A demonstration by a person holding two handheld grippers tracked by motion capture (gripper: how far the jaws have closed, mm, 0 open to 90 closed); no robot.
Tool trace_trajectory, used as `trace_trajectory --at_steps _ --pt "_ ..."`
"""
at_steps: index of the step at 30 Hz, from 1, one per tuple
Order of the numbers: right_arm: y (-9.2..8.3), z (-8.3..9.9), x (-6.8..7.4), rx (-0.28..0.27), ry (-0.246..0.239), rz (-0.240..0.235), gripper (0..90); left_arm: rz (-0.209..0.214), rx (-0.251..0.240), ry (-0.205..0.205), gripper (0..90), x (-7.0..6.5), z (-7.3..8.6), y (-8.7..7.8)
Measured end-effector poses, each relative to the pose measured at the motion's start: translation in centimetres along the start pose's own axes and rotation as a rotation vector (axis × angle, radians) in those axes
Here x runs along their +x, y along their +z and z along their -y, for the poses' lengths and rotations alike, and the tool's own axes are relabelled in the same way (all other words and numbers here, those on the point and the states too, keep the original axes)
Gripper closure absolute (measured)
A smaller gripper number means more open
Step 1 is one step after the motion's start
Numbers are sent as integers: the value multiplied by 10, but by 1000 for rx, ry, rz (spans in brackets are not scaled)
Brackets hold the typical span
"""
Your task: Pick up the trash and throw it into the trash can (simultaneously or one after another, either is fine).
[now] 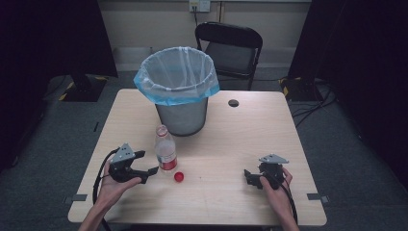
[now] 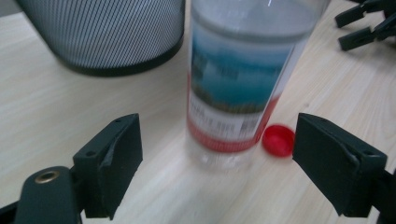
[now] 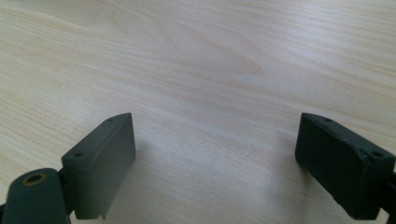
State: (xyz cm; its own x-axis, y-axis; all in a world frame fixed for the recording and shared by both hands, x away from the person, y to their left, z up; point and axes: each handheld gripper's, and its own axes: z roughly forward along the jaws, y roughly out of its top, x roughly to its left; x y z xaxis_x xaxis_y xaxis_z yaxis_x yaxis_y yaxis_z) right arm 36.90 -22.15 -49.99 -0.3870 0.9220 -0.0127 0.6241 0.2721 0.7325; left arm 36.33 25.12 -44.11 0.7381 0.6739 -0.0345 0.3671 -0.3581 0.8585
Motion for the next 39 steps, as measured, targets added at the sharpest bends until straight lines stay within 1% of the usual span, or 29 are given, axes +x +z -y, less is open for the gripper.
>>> trace_trajectory --at_steps 2,3,4,5,6,7,10,11,13,15,18,22,24,26,29,32,34,35,36,37,39 --pt "0 0 0 1 1 0 115 7 -5 11 158 0 -8 3" --pt "0 0 0 1 1 0 115 7 -5 11 158 0 -8 3" --pt "0 0 0 0 1 0 115 18 -27 11 158 -1 -13 6" --pt "0 0 0 0 0 0 115 29 -33 4 158 -2 -15 8" --pt "0 0 0 0 0 0 115 29 -33 4 158 -2 -15 8" --pt "0 0 0 0 0 0 115 35 -29 20 157 -3 -17 12" --pt "0 0 0 0 0 0 115 60 -28 7 157 -5 -17 20" --pt "0 0 0 0 0 0 115 57 -25 21 158 -5 -18 22" --pt "0 0 0 1 1 0 115 62 -24 18 158 -6 -18 28" --pt "0 0 0 1 1 0 115 62 -22 31 163 -6 -19 34" --pt "0 0 0 0 0 0 115 84 -20 18 162 -3 -17 42" --pt "0 0 0 1 1 0 115 83 -11 2 162 -2 -15 51" --pt "0 0 0 1 1 0 115 90 -12 -9 162 -4 -15 55" --pt "0 0 0 1 1 0 115 98 -7 1 162 -5 -17 59" --pt "0 0 0 0 1 0 115 88 -1 17 163 -6 -18 61" --pt "0 0 0 0 1 0 115 93 2 5 185 -5 -16 66" --pt "0 0 0 0 0 0 115 90 9 6 201 -5 -15 67" --pt "0 0 0 0 0 0 115 84 9 9 227 -6 -15 68" --pt "0 0 0 0 0 0 115 81 9 -5 253 -6 -14 70" --pt "0 0 0 0 1 0 115 76 15 5 260 -6 -15 70" --pt "0 0 0 0 0 0 115 74 17 7 271 -6 -15 70"
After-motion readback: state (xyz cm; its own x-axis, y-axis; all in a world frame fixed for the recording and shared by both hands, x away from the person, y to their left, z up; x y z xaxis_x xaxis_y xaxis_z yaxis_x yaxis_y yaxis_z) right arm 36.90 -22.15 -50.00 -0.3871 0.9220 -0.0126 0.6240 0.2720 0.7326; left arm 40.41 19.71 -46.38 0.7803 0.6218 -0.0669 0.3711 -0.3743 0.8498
